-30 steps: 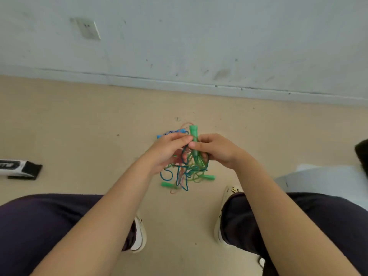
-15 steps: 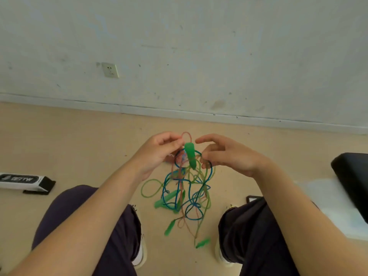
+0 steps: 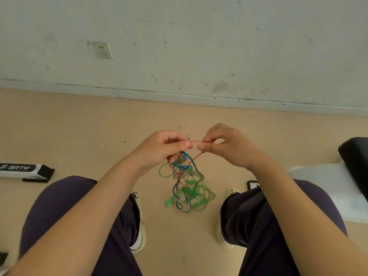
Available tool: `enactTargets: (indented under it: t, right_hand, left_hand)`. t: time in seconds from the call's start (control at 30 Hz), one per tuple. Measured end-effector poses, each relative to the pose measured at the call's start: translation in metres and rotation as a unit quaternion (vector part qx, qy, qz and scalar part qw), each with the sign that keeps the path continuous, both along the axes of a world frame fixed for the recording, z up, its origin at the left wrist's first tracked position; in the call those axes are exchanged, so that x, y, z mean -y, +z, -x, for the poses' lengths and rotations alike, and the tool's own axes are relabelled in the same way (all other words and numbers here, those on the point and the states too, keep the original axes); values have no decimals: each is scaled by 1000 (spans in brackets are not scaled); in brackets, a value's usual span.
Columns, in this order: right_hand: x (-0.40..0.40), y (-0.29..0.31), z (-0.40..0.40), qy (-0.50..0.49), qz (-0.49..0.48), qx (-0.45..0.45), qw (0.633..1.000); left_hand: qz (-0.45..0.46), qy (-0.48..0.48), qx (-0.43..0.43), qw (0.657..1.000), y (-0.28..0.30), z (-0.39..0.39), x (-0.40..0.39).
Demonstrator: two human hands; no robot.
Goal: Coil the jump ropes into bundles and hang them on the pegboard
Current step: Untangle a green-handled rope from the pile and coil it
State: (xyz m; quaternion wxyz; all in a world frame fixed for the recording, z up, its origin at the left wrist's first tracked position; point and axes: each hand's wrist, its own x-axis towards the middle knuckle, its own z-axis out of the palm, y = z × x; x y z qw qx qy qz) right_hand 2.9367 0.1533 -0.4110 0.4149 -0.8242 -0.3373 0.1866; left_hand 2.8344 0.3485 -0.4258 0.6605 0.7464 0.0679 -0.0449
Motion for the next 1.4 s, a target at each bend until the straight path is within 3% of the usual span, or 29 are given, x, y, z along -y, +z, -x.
enactTargets:
  t: [0.17, 0.23, 0.33, 0.47, 0.57, 0.67, 0.73, 0.8, 0.9, 1.0, 1.17, 1.4]
  right_hand:
    - [4, -8, -2, 20, 93, 14, 995]
    - [4, -9, -2, 14, 84, -9, 996]
    - [1, -6, 1, 0, -59, -125, 990]
    - [-9, 0, 9, -5, -252, -242, 937]
    - [-9, 5, 6, -67, -289, -246, 923]
    - [-4, 9, -2, -150, -289, -273, 905]
    - [1, 10, -6, -183, -263, -270, 908]
    - [6, 8, -7, -185, -165, -205, 947]
    - [8, 1, -6, -194, -60, -126, 971]
    - [5, 0, -2, -154, -62, -77, 983]
    - [-6, -5, 11, 48, -30, -79, 995]
    - [-13, -8, 15, 69, 68, -93, 991]
  left_hand:
    - [0, 85, 17, 996, -6, -3, -2]
    - [-3, 103, 37, 994, -7, -3, -3]
    - [45, 106, 39, 993, -8, -4, -1]
    - [63, 2, 0, 998, -13, -5, 9]
    - [17, -134, -30, 990, -13, -4, 10]
    - [-57, -101, -53, 992, -8, -5, -3]
    - [-147, -72, -72, 984, -6, -5, -17]
    - [-187, -74, -80, 976, -6, -2, -25]
    - [-149, -81, -65, 983, -4, 3, -21]
    - [-111, -73, -52, 990, -4, 4, -9]
    - [-66, -53, -24, 996, -5, 2, 6]
    - [-88, -72, -46, 992, -4, 2, -8]
